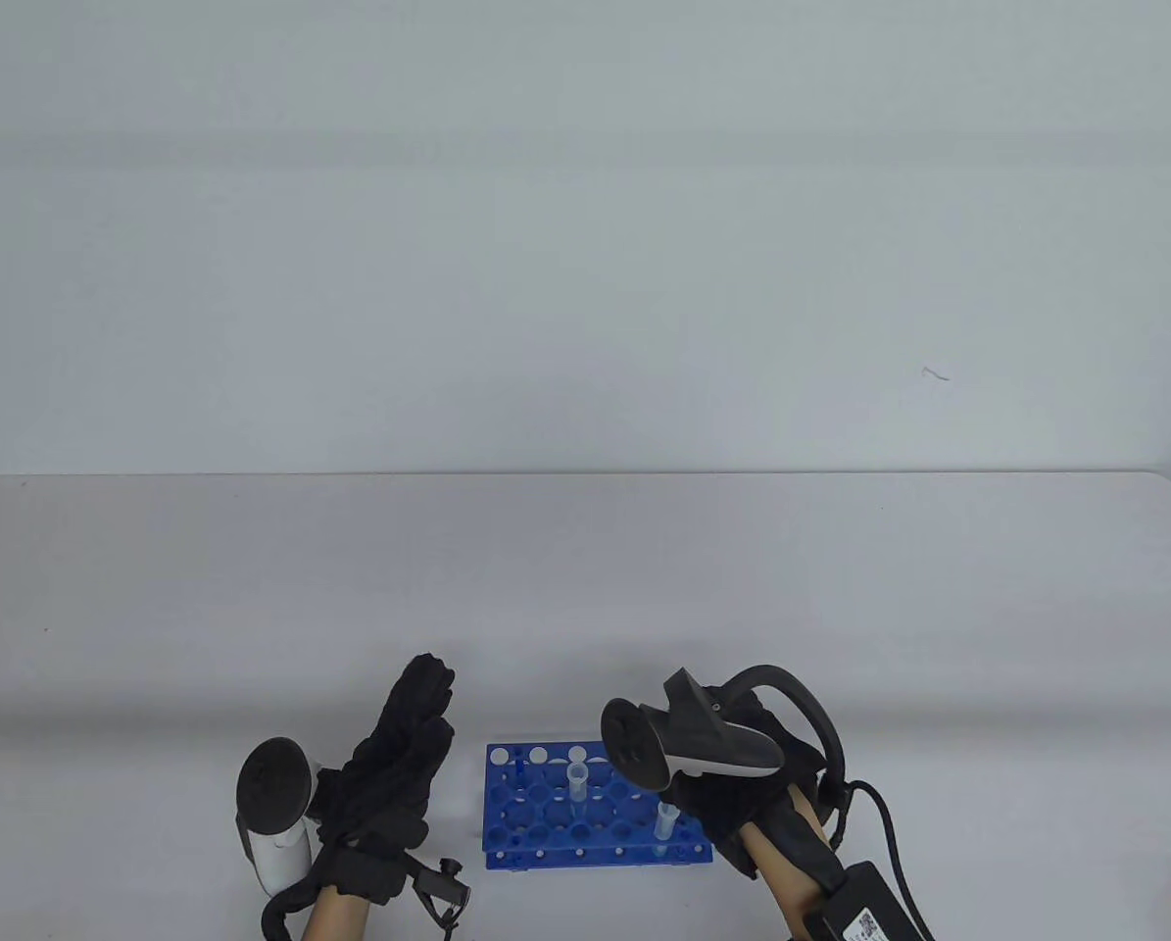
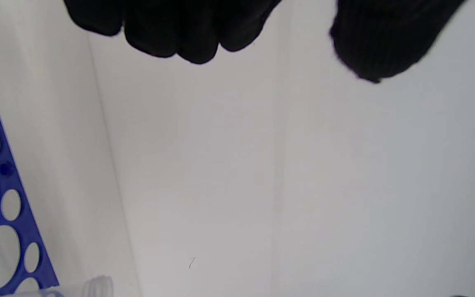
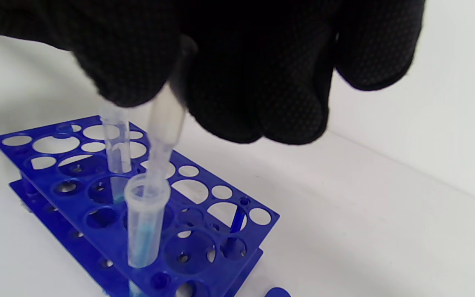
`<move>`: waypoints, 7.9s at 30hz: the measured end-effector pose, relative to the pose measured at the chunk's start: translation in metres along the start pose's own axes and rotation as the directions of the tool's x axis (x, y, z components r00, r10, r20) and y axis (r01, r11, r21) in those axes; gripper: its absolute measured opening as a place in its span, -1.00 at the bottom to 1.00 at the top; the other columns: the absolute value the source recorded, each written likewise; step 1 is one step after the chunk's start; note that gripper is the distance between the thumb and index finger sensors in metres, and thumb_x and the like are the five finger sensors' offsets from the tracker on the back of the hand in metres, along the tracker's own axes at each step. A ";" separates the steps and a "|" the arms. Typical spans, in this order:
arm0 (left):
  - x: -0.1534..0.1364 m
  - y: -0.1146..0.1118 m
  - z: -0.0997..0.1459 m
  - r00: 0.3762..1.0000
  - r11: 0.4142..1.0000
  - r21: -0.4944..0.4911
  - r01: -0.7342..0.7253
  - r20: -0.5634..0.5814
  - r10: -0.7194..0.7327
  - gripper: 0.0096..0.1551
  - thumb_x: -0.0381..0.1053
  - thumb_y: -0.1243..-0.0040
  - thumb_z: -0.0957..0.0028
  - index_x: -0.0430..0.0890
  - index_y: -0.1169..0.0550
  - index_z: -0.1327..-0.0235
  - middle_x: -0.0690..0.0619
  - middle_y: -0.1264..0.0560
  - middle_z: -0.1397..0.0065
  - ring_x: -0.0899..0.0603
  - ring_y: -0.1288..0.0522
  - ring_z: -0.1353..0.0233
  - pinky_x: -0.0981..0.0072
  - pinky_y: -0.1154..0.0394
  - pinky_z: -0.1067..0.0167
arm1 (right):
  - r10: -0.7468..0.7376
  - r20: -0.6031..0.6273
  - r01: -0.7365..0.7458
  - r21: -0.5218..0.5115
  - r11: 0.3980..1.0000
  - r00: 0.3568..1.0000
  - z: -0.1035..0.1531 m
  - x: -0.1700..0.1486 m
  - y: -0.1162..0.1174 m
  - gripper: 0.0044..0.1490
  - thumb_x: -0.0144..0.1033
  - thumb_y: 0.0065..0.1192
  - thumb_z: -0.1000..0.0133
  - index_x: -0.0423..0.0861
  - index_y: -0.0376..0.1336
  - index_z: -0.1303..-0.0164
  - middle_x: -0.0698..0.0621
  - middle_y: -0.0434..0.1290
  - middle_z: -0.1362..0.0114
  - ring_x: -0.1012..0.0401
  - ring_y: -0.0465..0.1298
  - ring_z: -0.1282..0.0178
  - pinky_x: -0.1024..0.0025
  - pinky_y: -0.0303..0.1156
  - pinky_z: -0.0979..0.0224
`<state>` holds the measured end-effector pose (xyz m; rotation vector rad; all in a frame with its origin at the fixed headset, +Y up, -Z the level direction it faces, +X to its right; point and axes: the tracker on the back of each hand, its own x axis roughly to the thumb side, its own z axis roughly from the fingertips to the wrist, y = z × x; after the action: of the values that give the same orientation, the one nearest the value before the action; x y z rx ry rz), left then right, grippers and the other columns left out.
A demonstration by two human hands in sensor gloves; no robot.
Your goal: Press a plastic transfer pipette bulb to move liquid between test tubes
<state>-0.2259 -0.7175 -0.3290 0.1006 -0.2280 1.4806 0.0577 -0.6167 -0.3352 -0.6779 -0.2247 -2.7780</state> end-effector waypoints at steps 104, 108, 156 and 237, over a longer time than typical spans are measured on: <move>0.000 0.001 0.000 1.000 1.000 0.002 -0.004 0.001 0.004 0.14 0.48 -0.02 0.02 -0.07 -0.06 -0.72 -0.17 -0.08 -0.77 -0.33 -0.07 -0.68 -0.30 -0.07 -0.59 | -0.050 -0.084 0.003 -0.485 0.875 0.995 0.059 -0.014 -0.062 -0.44 -0.17 0.33 0.11 0.00 0.45 -0.12 0.09 0.69 -0.06 0.17 0.67 0.00 -0.04 0.44 -0.37; 0.000 0.001 0.000 1.000 1.000 0.003 -0.003 0.001 0.003 0.14 0.48 -0.02 0.02 -0.07 -0.06 -0.72 -0.17 -0.08 -0.77 -0.33 -0.07 -0.68 -0.30 -0.07 -0.59 | -0.063 -0.119 0.004 -0.445 0.896 0.991 0.078 -0.029 -0.069 -0.42 -0.19 0.38 0.12 -0.02 0.45 -0.14 0.08 0.69 -0.08 0.17 0.67 -0.01 -0.05 0.44 -0.37; -0.001 0.000 0.000 1.000 1.000 -0.002 -0.004 0.000 0.004 0.13 0.48 -0.02 0.02 -0.07 -0.06 -0.72 -0.17 -0.08 -0.77 -0.33 -0.07 -0.68 -0.30 -0.07 -0.59 | 0.093 0.010 -0.092 -0.042 0.995 0.996 -0.006 0.006 0.004 -0.52 -0.12 0.48 0.24 0.02 0.52 0.13 0.13 0.72 0.12 0.20 0.69 0.13 0.00 0.48 -0.32; -0.001 0.001 0.000 1.000 1.000 0.002 -0.005 -0.002 0.005 0.13 0.48 -0.02 0.02 -0.07 -0.06 -0.72 -0.17 -0.08 -0.77 -0.33 -0.07 -0.68 -0.30 -0.07 -0.59 | 0.045 -0.036 -0.043 0.057 0.997 0.998 -0.010 0.005 0.010 -0.38 0.00 0.41 0.22 -0.02 0.51 0.00 0.14 0.73 0.15 0.21 0.69 0.18 0.01 0.50 -0.29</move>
<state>-0.2267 -0.7186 -0.3293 0.1003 -0.2258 1.4856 0.0522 -0.6293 -0.3412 -0.6094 -0.2762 -2.7284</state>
